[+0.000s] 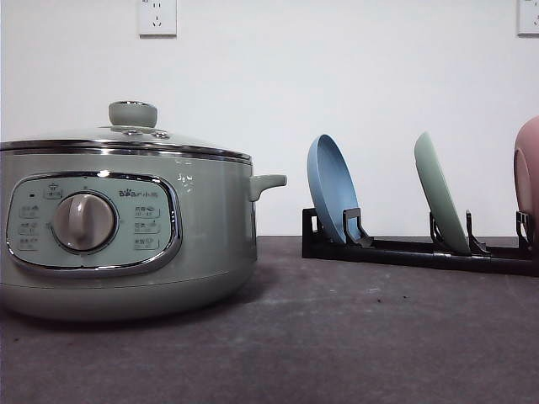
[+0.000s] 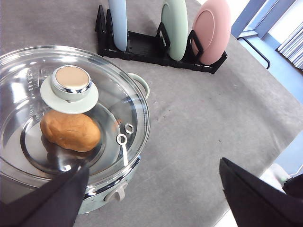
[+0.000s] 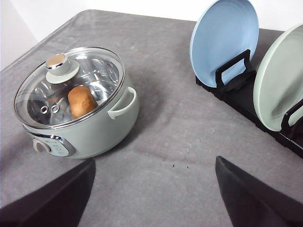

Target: Transfer potato from steamer to green plate

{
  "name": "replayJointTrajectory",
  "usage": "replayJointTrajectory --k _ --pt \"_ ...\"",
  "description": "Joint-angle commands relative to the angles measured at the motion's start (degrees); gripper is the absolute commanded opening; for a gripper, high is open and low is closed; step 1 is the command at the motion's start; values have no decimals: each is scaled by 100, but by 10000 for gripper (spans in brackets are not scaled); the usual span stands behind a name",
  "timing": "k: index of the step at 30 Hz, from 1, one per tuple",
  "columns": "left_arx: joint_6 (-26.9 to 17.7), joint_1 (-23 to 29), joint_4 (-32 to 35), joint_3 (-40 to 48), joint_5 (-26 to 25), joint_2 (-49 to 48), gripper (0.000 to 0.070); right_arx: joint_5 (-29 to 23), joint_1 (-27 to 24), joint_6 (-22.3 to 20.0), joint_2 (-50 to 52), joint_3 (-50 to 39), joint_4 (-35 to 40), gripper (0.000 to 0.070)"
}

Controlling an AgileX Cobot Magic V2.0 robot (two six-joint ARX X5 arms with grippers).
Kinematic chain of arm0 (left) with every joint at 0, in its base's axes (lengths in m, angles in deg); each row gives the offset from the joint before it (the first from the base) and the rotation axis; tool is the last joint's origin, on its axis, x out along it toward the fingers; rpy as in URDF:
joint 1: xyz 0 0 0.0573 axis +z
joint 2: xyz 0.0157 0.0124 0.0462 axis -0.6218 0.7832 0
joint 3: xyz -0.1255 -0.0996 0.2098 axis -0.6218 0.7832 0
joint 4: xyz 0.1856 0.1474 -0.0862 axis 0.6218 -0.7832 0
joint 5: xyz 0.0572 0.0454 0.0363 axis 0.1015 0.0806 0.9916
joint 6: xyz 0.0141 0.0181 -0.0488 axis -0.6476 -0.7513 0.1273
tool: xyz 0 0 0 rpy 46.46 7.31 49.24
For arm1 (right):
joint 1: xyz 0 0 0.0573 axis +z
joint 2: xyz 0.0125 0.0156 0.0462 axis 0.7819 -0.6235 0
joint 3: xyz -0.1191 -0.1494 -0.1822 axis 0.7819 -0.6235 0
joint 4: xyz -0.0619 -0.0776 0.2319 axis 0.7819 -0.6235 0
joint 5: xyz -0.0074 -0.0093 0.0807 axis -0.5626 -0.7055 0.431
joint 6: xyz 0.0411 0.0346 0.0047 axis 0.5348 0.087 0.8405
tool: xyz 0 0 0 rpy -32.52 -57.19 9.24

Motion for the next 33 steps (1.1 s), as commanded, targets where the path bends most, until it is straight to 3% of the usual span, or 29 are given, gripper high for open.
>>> replayJointTrajectory --k 1,7,16,33 --pt "-66 -20 37 -127 -20 42 566 -2 20 55 -37 103 42 511" --pt "-38 -20 31 -127 -20 42 566 -18 20 203 -74 103 138 511" --pt "-28 -20 31 -127 -20 42 566 -170 20 1088 -758 186 1013 511" --pt "-30 -20 31 -127 -20 42 566 -793 20 1127 -3931 1930 1624 509"
